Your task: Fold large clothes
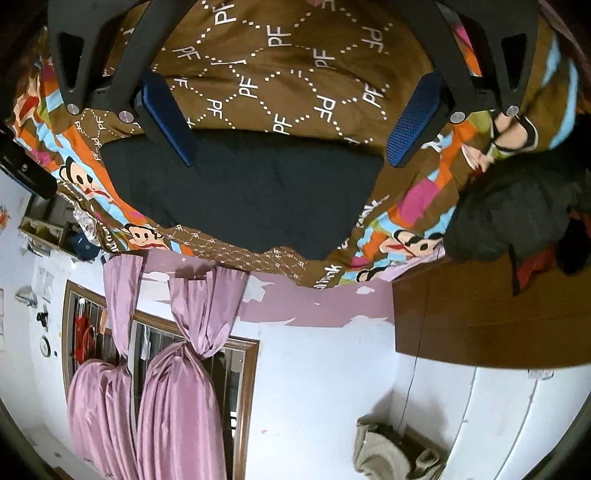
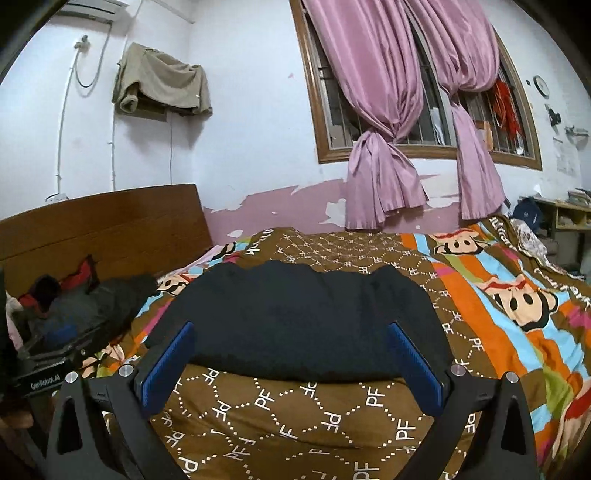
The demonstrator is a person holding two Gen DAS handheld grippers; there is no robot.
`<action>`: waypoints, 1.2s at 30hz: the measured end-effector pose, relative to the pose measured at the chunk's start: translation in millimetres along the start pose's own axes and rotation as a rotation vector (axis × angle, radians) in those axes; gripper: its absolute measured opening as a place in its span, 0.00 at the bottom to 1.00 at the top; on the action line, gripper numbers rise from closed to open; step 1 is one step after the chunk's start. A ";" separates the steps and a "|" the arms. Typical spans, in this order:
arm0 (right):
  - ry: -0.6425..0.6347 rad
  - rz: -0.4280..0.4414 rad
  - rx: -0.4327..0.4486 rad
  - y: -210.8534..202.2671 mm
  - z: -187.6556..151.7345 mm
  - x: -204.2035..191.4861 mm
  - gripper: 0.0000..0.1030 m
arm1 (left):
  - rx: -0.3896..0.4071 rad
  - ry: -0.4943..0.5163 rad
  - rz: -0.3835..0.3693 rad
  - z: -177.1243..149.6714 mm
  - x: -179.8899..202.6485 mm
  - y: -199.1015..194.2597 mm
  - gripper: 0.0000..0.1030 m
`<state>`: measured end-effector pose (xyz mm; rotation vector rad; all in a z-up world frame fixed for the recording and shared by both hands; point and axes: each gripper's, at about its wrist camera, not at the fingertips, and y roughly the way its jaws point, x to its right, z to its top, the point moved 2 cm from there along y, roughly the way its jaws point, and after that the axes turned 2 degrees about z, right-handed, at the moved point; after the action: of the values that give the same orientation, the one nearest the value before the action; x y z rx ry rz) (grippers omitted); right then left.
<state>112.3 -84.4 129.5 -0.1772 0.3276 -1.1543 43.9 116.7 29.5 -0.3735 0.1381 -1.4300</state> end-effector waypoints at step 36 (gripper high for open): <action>-0.007 -0.034 -0.095 24.7 -36.6 13.3 1.00 | -0.015 0.052 0.010 -23.1 11.1 10.8 0.98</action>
<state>126.0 -85.6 85.5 -0.2710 0.3753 -1.1718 48.3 102.9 5.7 -0.3477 0.1923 -1.4303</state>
